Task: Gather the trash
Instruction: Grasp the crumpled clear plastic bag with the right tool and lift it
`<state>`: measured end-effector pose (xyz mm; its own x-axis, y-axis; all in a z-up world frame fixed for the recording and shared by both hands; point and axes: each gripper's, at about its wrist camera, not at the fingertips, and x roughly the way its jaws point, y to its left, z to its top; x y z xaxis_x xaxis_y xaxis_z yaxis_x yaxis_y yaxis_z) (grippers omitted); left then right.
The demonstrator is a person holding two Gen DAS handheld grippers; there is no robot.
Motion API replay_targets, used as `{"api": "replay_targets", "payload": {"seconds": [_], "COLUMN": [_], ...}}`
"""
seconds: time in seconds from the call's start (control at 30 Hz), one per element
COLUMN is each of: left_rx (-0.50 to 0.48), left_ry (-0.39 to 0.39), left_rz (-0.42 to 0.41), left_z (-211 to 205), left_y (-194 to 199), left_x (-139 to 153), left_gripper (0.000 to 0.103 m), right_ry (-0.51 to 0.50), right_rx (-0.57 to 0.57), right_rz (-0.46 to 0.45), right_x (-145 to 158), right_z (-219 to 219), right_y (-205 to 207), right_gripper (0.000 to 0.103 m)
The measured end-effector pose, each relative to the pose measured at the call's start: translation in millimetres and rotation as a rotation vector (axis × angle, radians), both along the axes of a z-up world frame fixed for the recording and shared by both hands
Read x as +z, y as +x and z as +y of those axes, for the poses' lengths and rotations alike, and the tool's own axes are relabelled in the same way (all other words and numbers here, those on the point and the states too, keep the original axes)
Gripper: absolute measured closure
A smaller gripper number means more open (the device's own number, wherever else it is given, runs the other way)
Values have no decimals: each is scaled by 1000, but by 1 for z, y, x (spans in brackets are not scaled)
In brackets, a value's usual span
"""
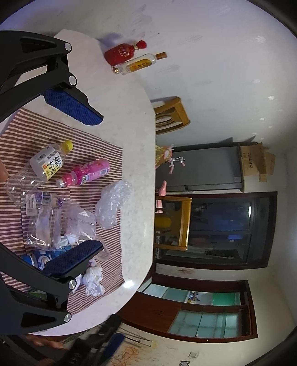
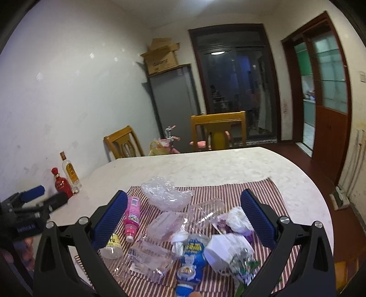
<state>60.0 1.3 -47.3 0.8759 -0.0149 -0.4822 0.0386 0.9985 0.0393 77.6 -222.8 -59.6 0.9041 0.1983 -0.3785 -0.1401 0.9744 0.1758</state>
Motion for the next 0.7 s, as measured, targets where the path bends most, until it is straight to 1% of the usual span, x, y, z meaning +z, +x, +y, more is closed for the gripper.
{"api": "replay_targets", "payload": {"seconds": [0.07, 0.17, 0.27, 0.37, 0.47, 0.5, 0.6, 0.67, 0.7], "left_rx": [-14, -66, -100, -133, -143, -153, -193, -210, -221], "left_ry": [1, -9, -29, -59, -73, -76, -72, -62, -47], "left_rz": [14, 53, 69, 63, 70, 79, 111, 106, 96], "left_z": [-1, -5, -12, -23, -31, -34, -42, -45, -48], "left_y": [4, 8, 12, 16, 19, 21, 24, 23, 21], "left_x": [-15, -46, -68, -89, -104, -111, -124, -128, -130], "left_gripper": [6, 6, 6, 6, 6, 6, 6, 6, 6], "right_ry": [-13, -46, -162, -275, -397, -425, -542, -616, -648], "right_rx": [47, 156, 257, 390, 513, 528, 575, 572, 560], "right_rz": [24, 96, 166, 260, 369, 387, 495, 573, 607], "right_x": [1, 1, -4, -20, -51, -60, -106, -136, -146], "right_z": [3, 16, 44, 84, 131, 142, 185, 198, 202], "right_y": [20, 62, 111, 162, 209, 218, 256, 273, 278], "right_gripper": [4, 4, 4, 4, 4, 4, 5, 9, 17]}}
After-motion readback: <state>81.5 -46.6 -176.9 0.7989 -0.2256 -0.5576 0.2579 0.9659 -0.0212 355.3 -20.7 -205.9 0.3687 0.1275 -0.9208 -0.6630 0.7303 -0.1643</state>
